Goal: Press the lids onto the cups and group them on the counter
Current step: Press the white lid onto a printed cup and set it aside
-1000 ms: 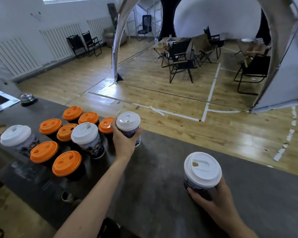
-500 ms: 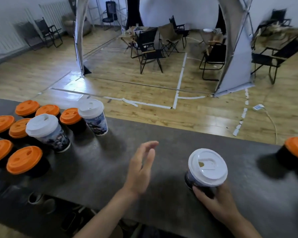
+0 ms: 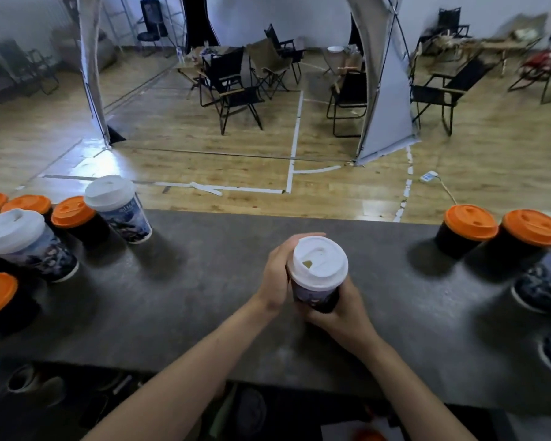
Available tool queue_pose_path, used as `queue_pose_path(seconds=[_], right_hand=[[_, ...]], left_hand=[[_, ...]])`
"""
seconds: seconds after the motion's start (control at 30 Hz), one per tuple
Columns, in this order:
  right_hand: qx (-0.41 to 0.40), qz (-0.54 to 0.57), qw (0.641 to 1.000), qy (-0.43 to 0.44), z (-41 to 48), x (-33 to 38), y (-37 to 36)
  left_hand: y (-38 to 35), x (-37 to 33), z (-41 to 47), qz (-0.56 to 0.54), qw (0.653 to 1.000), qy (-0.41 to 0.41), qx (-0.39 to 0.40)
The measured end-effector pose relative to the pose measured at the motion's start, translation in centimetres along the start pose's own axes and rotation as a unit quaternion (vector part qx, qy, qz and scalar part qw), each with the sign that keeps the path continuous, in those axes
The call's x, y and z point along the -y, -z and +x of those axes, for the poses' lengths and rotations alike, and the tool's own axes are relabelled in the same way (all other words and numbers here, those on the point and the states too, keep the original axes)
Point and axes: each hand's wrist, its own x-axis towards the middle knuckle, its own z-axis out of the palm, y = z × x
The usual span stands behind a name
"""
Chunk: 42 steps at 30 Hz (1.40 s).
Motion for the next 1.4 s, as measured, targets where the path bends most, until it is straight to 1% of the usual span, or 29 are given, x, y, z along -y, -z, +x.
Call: queue_pose_path(seconds=[0.07,0.1,0.2,0.3,0.37,0.47,0.53,0.63,0.67,0.7,0.73,0.8,0.83,0.87,0.93,1.0,1.03,1.07,1.2,1.27,1.3,1.37,1.4], right_hand=[[0.004,0.000,1.000,0.014,-0.2,-0.2,0.0],[0.006,0.002,1.000,0.015,-0.1,-0.2,-0.1],[0.020,0.011,1.000,0.020,0.0,-0.1,-0.5],[0.019,0.034,0.999,0.016,-0.2,0.3,-0.6],[0.010,0.037,0.999,0.037,-0.4,0.1,-0.6],[-0.002,0.012,0.999,0.041,-0.1,-0.2,-0.4],[-0.008,-0.003,1.000,0.021,-0.1,-0.3,-0.1],[0.019,-0.021,1.000,-0.003,0.0,-0.8,0.0],[0.032,-0.025,0.999,-0.013,-0.1,-0.9,0.0],[0.042,-0.024,0.999,-0.017,-0.1,-0.7,-0.1],[0.045,-0.020,0.999,-0.013,-0.1,-0.5,-0.2],[0.020,-0.009,1.000,-0.001,-0.1,-0.1,-0.4],[0.004,-0.005,1.000,0.001,-0.1,0.1,-0.4],[-0.008,-0.004,1.000,0.002,-0.1,0.3,-0.4],[-0.012,-0.016,1.000,0.004,-0.1,0.4,-0.3],[0.012,-0.030,0.999,0.002,-0.1,0.1,-0.2],[0.019,-0.033,0.999,0.002,0.0,0.0,-0.1],[0.022,-0.033,0.999,0.004,0.0,-0.2,-0.2],[0.018,-0.031,0.999,0.007,0.0,-0.1,-0.5],[0.009,-0.032,0.999,0.005,0.2,-0.1,-0.4],[0.006,-0.035,0.999,0.007,0.2,-0.2,-0.3],[0.009,-0.043,0.999,0.011,0.2,-0.3,-0.1],[0.013,-0.046,0.999,0.013,0.2,-0.4,0.0]], left_hand=[[-0.2,-0.3,0.2,-0.007,1.000,0.022,0.019],[-0.4,-0.3,0.2,-0.014,1.000,0.023,0.010],[-1.0,0.1,-0.1,-0.029,0.998,0.018,-0.050],[-1.1,0.2,-0.4,-0.034,0.997,0.016,-0.067],[-1.1,0.2,-0.3,-0.031,0.996,0.004,-0.078],[-1.3,0.2,-0.4,-0.015,0.996,0.002,-0.093],[-1.1,-0.3,-0.2,-0.016,0.998,0.013,-0.061],[0.0,-0.9,0.2,-0.049,0.993,0.096,0.053],[0.2,-1.1,0.3,-0.046,0.991,0.106,0.071],[0.2,-1.1,0.3,-0.043,0.992,0.105,0.063],[0.0,-1.1,0.1,-0.036,0.994,0.096,0.034],[-0.5,-1.1,-0.6,0.003,0.998,0.042,-0.046],[-0.9,-0.9,-0.9,0.018,0.997,0.019,-0.075],[-1.0,-1.0,-1.0,0.023,0.996,0.012,-0.088],[-0.9,-1.3,-0.5,0.026,0.997,0.027,-0.063],[-0.3,-1.7,0.3,0.005,0.997,0.078,-0.004],[-0.2,-1.9,0.6,-0.001,0.995,0.095,0.008],[-0.3,-1.8,0.6,-0.007,0.995,0.098,0.001],[-1.8,-1.1,-0.9,-0.023,0.993,0.036,-0.108],[-1.9,-0.9,-1.0,-0.028,0.992,0.043,-0.117],[-1.6,-1.2,-0.8,-0.035,0.992,0.065,-0.101],[-0.8,-2.5,0.0,-0.046,0.989,0.136,-0.022],[-0.5,-2.8,0.2,-0.045,0.986,0.159,0.013]])
